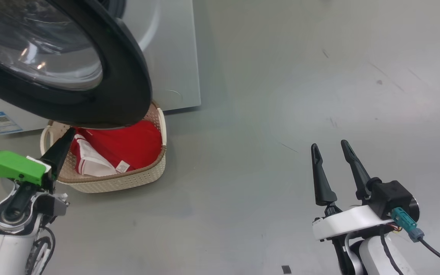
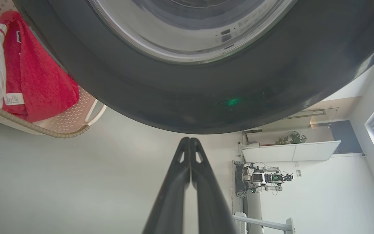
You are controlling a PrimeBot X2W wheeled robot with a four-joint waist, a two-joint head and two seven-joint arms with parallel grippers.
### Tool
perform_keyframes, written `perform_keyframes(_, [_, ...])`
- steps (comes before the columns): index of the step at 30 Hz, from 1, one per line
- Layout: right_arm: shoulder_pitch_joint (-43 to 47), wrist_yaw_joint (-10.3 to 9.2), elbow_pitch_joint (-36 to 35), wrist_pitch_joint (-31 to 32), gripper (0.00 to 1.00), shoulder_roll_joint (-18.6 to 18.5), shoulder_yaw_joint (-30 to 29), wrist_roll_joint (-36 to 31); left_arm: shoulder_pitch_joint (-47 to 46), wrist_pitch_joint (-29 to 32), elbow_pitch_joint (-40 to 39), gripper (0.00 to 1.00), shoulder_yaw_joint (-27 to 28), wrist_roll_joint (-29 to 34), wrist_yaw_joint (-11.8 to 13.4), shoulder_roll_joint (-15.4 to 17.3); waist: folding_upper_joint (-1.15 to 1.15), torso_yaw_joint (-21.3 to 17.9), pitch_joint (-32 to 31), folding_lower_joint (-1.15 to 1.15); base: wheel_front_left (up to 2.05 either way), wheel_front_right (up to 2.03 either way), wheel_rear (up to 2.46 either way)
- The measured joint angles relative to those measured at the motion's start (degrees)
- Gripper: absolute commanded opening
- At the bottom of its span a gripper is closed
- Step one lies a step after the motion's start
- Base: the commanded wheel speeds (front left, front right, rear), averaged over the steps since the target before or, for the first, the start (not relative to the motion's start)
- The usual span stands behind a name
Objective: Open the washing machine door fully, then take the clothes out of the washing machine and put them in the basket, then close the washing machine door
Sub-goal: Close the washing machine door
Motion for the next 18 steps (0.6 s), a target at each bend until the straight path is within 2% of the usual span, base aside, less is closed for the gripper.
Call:
perform_keyframes(2, [0.0,0.15,0.0,0.0,1.00,0.0,-0.3,0.0,0.4,-0.4,-0.4,0.00,-0.7,1.3,-0.6,0.4,0.00,0.7,-0.3,0.00,0.00,0.00,0.00])
perform_keyframes(8, [0.9,1.22,-0.5,0.0,1.00,0.1,-2.0,1.4,3.0,-4.1,-2.3,0.00,-3.5,10.5,-1.6,3.8,0.00,5.3,-2.2,0.00,0.00,0.00,0.00])
perform_keyframes(15, [1.8,2.21,0.0,0.0,1.00,-0.4,-2.6,0.1,6.0,-12.8,-4.4,0.01,-4.6,21.1,-1.9,7.0,0.00,9.9,-4.1,0.00,0.00,0.00,0.00])
perform_keyframes(18, [2.2,2.52,0.3,0.0,1.00,-0.3,-3.0,0.1,7.6,-15.9,-4.7,0.00,-4.6,22.5,-1.9,7.2,0.00,11.4,-4.9,0.00,0.00,0.00,0.00])
